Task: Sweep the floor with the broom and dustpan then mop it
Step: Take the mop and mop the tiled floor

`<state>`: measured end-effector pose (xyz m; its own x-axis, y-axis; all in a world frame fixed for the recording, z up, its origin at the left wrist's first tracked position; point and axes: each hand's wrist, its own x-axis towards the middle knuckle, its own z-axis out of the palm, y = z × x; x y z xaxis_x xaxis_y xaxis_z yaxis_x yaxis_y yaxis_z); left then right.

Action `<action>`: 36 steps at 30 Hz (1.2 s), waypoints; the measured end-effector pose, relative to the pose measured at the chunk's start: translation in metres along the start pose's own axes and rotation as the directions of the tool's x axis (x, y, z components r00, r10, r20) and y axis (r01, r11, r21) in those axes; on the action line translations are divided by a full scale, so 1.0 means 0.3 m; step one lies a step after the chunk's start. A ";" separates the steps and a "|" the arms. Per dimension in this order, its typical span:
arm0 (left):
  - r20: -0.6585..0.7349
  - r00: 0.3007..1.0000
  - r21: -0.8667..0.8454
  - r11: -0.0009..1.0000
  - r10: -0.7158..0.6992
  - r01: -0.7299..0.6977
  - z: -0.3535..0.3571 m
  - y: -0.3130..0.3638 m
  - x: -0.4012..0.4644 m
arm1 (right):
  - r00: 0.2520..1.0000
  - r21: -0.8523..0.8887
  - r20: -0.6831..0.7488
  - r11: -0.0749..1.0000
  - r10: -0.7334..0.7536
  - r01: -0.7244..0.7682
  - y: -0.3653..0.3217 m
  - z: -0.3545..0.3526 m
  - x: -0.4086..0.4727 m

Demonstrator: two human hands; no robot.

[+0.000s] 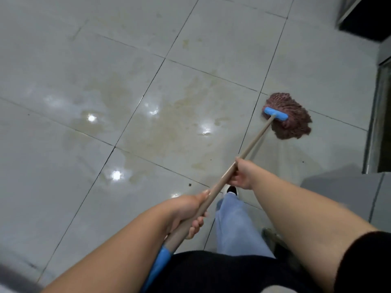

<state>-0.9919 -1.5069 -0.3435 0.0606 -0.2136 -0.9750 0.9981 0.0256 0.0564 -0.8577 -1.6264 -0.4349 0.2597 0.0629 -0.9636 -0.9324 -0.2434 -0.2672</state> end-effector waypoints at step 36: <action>-0.204 0.979 -0.314 0.948 -0.026 -0.041 -0.003 -0.389 -0.032 | 0.983 0.071 0.007 0.981 0.183 -0.183 0.387 0.406 -0.111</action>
<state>-1.1089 -1.5071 -0.3410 0.0310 -0.0105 -0.9995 0.9400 0.3401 0.0256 -1.0052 -1.5389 -0.4345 0.0830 0.0243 -0.9963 -0.9797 -0.1813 -0.0860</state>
